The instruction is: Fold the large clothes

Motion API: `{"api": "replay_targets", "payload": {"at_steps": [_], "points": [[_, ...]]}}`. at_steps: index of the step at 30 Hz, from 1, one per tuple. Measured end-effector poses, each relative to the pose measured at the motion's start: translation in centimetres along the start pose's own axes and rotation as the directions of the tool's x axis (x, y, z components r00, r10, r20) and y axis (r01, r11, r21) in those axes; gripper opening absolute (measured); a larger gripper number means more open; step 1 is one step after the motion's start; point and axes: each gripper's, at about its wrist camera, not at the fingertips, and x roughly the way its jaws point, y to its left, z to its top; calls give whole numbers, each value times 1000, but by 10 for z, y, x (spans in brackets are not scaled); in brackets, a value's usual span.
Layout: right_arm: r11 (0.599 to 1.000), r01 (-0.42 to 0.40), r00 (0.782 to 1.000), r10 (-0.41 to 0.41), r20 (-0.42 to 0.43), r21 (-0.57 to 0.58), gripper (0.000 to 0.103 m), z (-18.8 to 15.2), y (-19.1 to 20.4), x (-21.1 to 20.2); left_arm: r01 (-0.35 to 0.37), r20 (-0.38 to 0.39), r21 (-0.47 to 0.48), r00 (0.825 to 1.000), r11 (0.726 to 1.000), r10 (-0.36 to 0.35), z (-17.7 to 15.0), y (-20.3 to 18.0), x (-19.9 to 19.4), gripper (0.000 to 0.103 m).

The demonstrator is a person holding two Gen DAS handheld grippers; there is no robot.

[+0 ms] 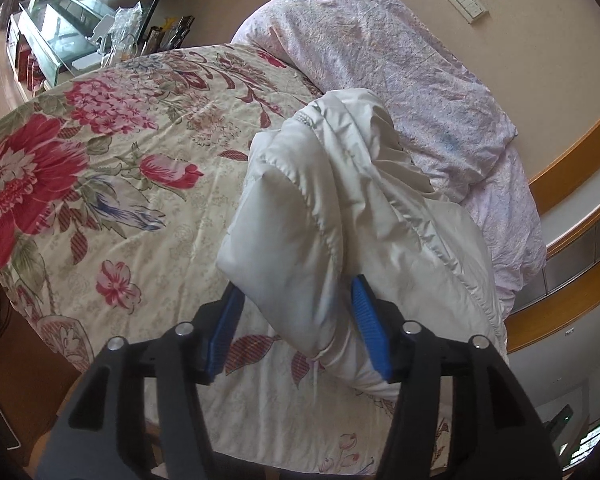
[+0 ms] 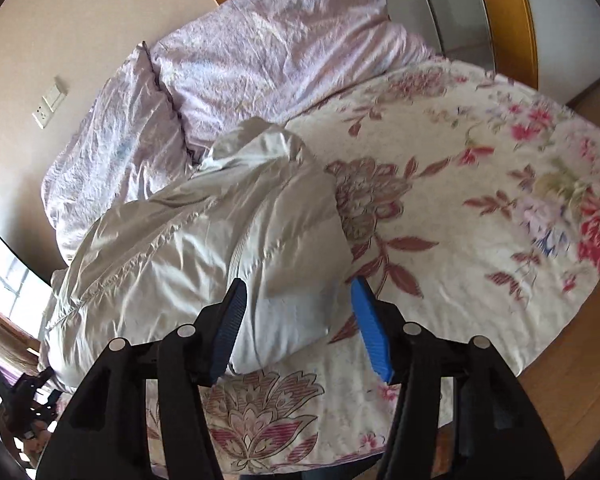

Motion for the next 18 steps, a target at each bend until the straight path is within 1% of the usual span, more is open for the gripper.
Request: {"api": "replay_targets", "payload": {"at_steps": [1,4,8,10,12,14,18], "points": [[1000,4,1000,-4,8,-24,56,3,6,-1,-4,4,9,1000,1000,4,0,-1,0,63],[992,-43,999,44,1,-116,56,9,39,3,-8,2,15,1000,1000,7,0,-1,0,68],[963,-94,995,87,-39,-251,56,8,96,18,-4,-2,8,1000,1000,4,0,0,2,75],[945,-112,993,99,-57,-309,56,2,121,26,6,-2,10,1000,1000,-6,0,1,2,77],[924,-105,994,89,-61,-368,56,-5,147,33,30,-6,20,1000,999,-30,0,0,2,80],[907,-108,994,87,-70,-406,56,-14,164,39,49,-7,23,999,999,-49,-1,-1,2,81],[902,-91,995,65,-76,-422,56,-28,177,53,58,-8,21,998,998,-58,0,-3,5,82]]}}
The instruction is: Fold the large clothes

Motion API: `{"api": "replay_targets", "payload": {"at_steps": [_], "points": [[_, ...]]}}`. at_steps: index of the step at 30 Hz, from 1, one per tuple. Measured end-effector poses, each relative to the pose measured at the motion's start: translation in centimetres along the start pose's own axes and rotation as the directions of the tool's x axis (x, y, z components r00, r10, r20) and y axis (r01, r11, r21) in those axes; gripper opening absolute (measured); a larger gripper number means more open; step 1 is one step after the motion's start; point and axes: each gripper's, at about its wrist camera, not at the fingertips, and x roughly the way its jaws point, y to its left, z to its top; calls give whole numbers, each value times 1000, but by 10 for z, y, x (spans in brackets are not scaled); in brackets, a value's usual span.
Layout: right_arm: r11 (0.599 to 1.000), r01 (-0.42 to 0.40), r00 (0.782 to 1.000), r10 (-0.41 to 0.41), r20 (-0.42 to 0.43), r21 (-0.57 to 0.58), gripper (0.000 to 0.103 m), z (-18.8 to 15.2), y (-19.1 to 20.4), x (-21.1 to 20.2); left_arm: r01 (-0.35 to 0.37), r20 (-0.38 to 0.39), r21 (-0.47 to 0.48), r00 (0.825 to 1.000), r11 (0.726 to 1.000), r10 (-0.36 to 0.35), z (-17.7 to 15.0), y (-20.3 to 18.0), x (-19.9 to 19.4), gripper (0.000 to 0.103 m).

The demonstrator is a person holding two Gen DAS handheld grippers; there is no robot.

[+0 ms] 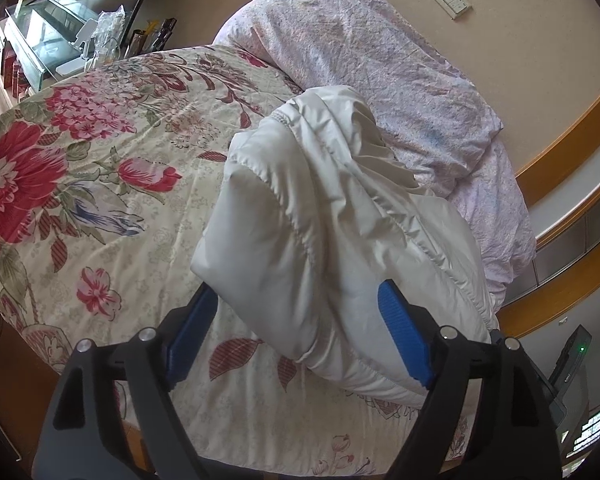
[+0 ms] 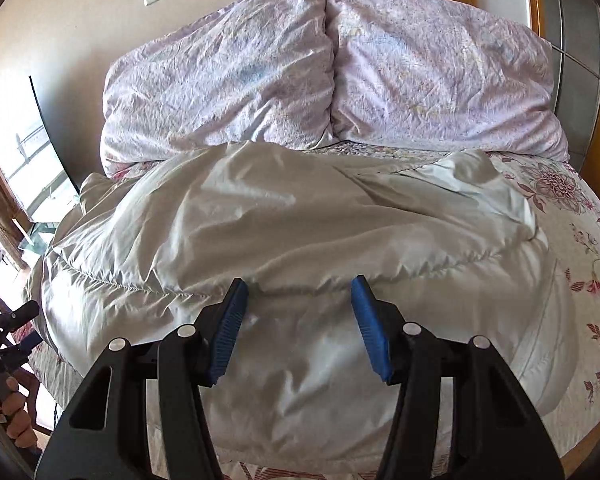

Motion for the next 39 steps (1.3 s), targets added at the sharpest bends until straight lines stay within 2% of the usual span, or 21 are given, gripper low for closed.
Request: {"api": "replay_targets", "payload": {"at_steps": [11,22,29,34,39], "points": [[995,84,995,-86,-53,-46,59,-15,17,40,52,-51,-54,997,997,-55,3,2,23,83],[994,106,993,-108,-57,-38,59,-25,21,52,117,-33,-144,992,983,-123,11,12,36,84],[993,116,992,-118,-49,-36,59,-27,21,53,121,-15,-172,992,978,-126,16,15,37,83],[993,115,992,-117,-47,-33,59,-27,21,53,126,-1,-206,992,970,-129,20,17,40,78],[992,120,992,-122,-44,-31,59,-27,21,52,168,6,-279,985,946,-173,26,30,41,67]]}}
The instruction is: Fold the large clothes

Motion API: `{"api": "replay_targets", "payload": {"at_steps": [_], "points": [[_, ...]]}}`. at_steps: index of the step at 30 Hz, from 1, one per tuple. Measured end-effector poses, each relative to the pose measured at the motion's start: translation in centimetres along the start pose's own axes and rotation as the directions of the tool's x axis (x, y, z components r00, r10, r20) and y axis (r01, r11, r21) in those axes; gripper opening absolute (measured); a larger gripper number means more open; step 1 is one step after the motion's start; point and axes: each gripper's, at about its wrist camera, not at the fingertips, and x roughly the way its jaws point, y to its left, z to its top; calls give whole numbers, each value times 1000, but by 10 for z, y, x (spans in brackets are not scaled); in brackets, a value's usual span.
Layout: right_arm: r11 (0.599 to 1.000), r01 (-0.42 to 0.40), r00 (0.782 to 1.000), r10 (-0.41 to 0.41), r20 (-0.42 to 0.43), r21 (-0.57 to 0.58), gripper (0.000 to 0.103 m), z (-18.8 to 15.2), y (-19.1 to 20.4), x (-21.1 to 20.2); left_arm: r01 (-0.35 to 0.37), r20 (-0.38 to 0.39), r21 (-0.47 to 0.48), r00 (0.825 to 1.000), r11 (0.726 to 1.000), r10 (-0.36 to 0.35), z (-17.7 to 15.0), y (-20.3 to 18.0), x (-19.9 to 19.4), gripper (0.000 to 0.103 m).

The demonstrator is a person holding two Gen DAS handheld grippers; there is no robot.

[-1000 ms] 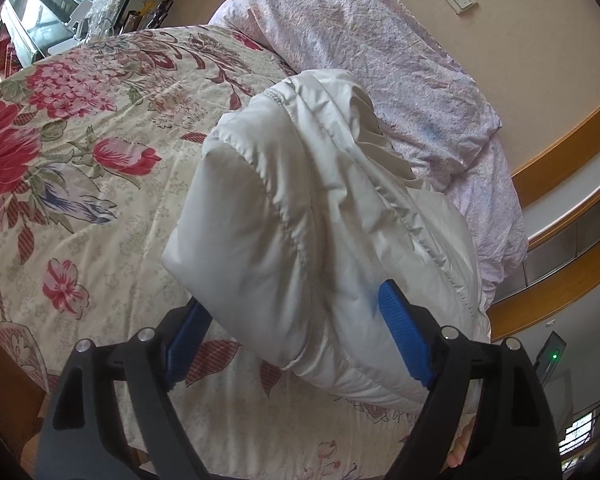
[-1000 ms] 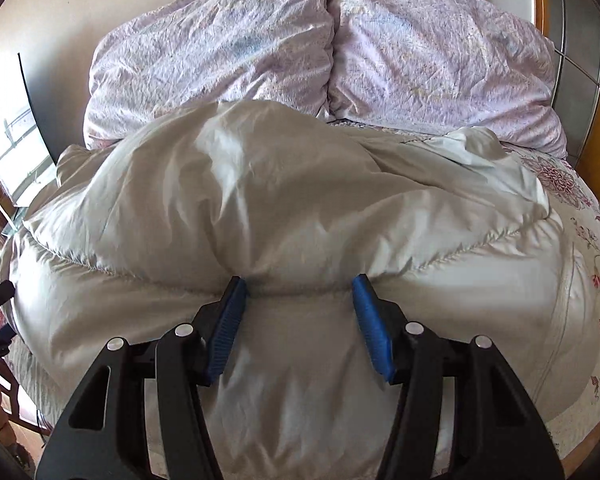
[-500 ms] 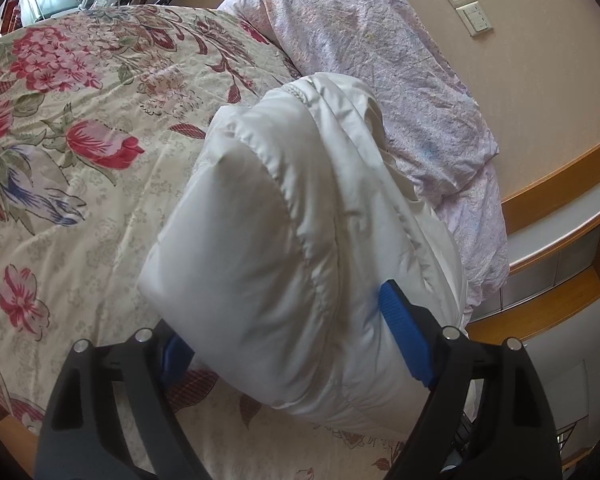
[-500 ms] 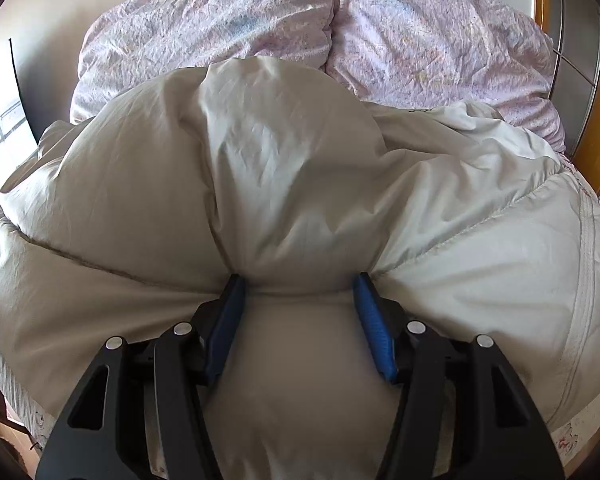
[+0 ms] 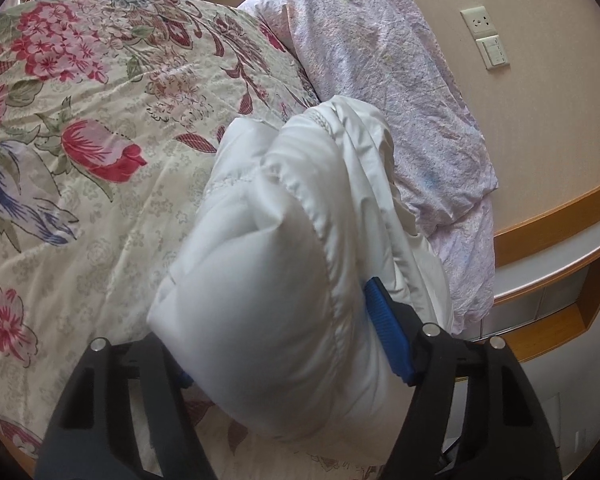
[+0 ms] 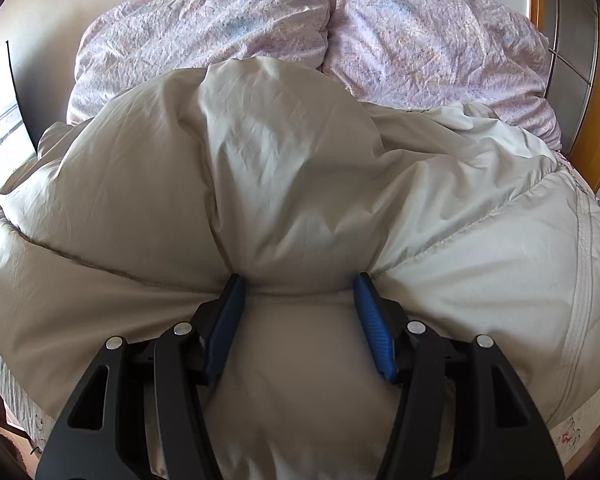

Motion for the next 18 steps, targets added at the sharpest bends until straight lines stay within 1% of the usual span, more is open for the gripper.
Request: {"api": "replay_targets", "payload": {"at_steps": [3,7,10,12,15,18], "points": [[1000,4,1000,-4,4,2,59,-1,0,-1,16,-5,-26,1000,1000,-16,3,4,-1,64],[1000,6,1000,-6,6,5,59,-1,1,-1,6,-3,-19,1000,1000,-7,4,2,0,61],[1000,8,1000,-8,8,4,59,-1,1,0,-7,0,3,1000,1000,7,6,-4,-1,53],[1000,8,1000,-8,8,5,59,-1,0,0,-17,4,41,1000,999,17,8,-13,-4,46],[1000,13,1000,-13,8,8,59,-1,1,0,-46,15,116,999,992,45,8,-32,-9,40],[1000,24,1000,-24,8,10,59,-1,3,0,-69,40,210,997,975,62,6,-59,-15,38]]}}
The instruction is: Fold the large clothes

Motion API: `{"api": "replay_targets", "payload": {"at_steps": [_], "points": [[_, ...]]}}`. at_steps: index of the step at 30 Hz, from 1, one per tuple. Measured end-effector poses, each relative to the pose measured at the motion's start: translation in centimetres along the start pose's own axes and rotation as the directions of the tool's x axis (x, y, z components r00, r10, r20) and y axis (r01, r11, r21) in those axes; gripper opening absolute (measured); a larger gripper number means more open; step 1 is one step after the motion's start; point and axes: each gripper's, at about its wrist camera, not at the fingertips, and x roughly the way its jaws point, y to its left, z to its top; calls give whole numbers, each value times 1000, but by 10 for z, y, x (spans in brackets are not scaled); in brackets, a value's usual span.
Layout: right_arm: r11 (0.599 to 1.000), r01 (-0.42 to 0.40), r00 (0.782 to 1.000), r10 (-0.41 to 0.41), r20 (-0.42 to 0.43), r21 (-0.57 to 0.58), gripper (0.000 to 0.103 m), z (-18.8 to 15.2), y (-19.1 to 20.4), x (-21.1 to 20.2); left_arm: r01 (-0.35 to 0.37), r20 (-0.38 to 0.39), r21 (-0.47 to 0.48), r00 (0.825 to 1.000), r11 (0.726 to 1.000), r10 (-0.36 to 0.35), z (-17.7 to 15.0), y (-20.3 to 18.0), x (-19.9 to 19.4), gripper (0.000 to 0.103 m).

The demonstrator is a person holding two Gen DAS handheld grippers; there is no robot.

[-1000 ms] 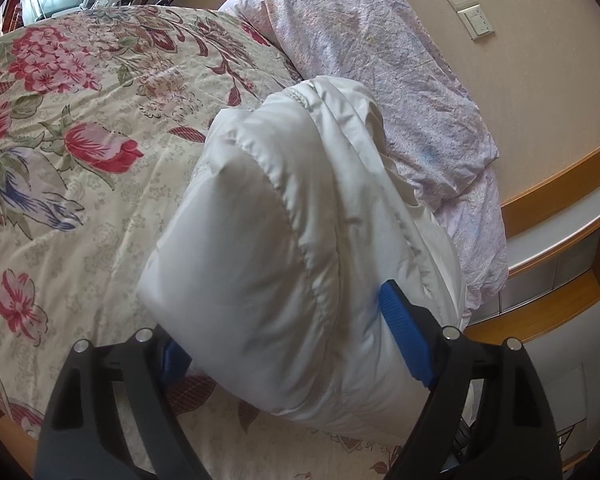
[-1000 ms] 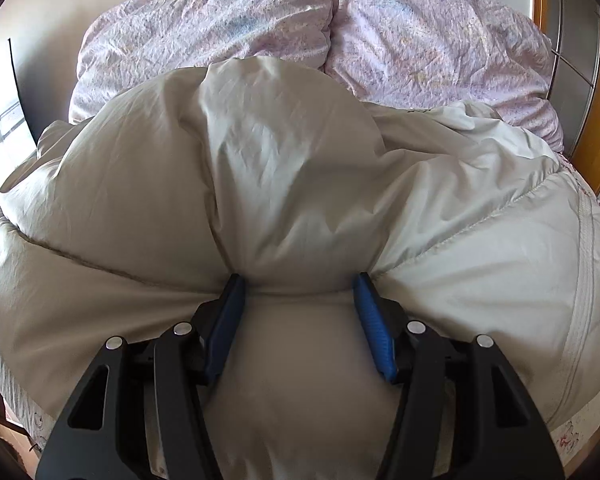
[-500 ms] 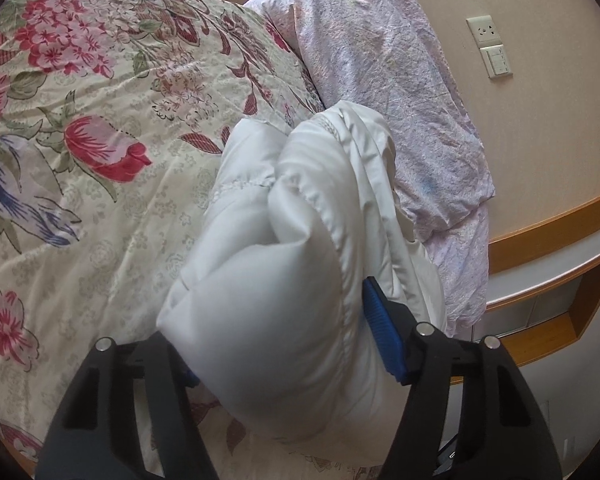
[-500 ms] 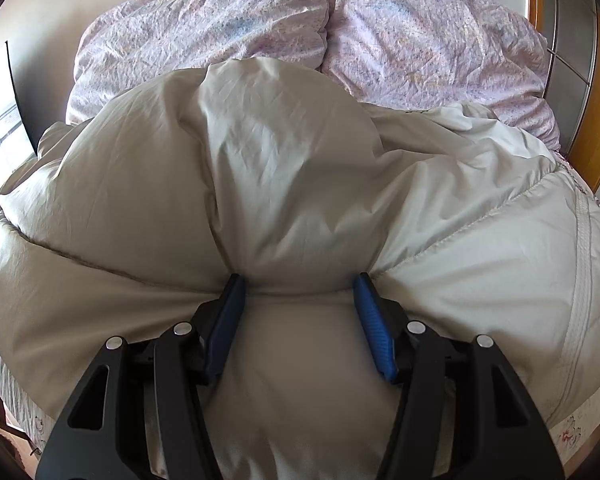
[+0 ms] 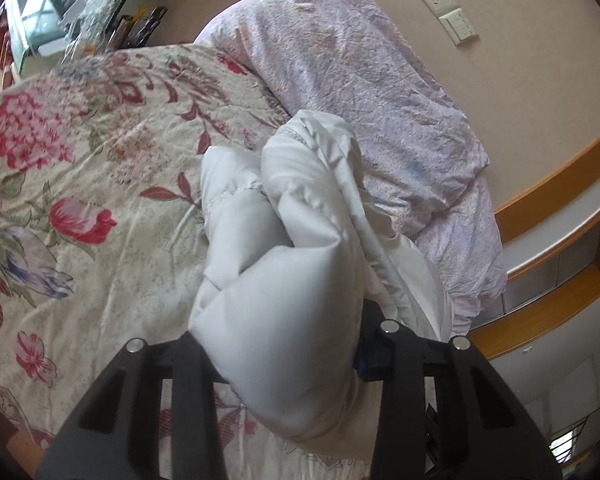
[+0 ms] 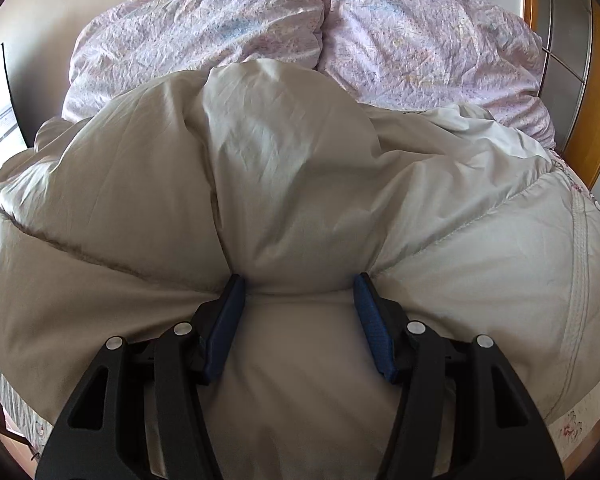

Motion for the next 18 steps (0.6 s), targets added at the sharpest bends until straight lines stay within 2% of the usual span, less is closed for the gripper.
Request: {"api": "replay_targets", "payload": {"at_steps": [3,9,18], "points": [[1000,8,1000,-8,-1,0,59,0,1,1,-11,35,124,999,992,7,1,-35,-10,37],[1000,20,1000,-20,-4,4,59,0,2,2,-4,84,335,996,942,-25,-5,-107,-25,37],[1000,22,1000,-22,-5,11,59,0,2,5,66,72,518,990,853,-121,-30,-189,-27,37]]}}
